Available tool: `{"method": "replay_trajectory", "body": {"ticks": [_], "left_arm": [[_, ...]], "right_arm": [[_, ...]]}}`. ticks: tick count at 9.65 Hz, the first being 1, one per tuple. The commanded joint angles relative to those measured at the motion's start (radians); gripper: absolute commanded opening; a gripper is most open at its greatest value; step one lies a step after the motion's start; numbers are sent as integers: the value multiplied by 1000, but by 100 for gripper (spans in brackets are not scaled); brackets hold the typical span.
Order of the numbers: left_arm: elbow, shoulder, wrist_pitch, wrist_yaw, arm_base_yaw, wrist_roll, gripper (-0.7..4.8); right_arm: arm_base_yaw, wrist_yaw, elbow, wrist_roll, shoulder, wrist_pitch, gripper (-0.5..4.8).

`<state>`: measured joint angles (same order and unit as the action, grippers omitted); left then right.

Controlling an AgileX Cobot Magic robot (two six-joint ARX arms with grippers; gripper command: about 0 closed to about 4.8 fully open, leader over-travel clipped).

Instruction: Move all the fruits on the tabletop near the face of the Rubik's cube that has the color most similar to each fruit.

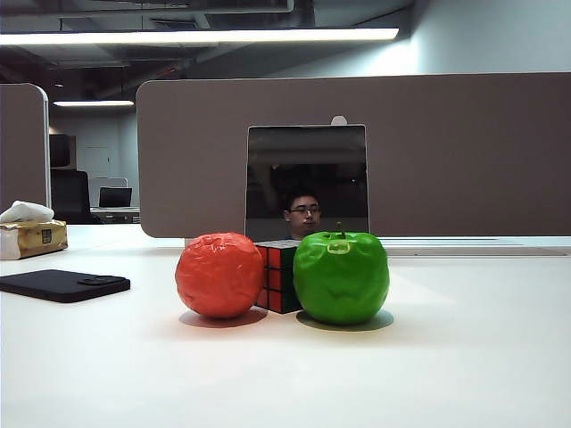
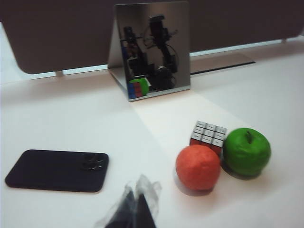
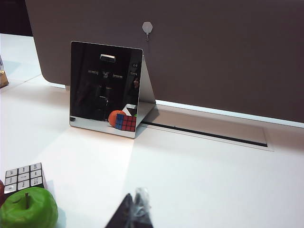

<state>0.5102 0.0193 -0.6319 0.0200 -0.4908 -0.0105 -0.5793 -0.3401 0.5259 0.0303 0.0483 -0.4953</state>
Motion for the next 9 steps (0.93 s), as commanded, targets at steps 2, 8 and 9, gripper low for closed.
{"method": "replay_trajectory", "body": {"ticks": [2, 8, 9], "left_arm": [[-85, -15, 119, 43, 0, -84, -5], [-262, -15, 413, 47, 0, -83, -5], [-300, -15, 450, 48, 0, -83, -5]], "right_arm": [[4, -2, -197, 52, 2, 313, -1], [48, 54, -446, 52, 2, 684, -1], [50, 55, -483, 50, 2, 712, -1]]}}
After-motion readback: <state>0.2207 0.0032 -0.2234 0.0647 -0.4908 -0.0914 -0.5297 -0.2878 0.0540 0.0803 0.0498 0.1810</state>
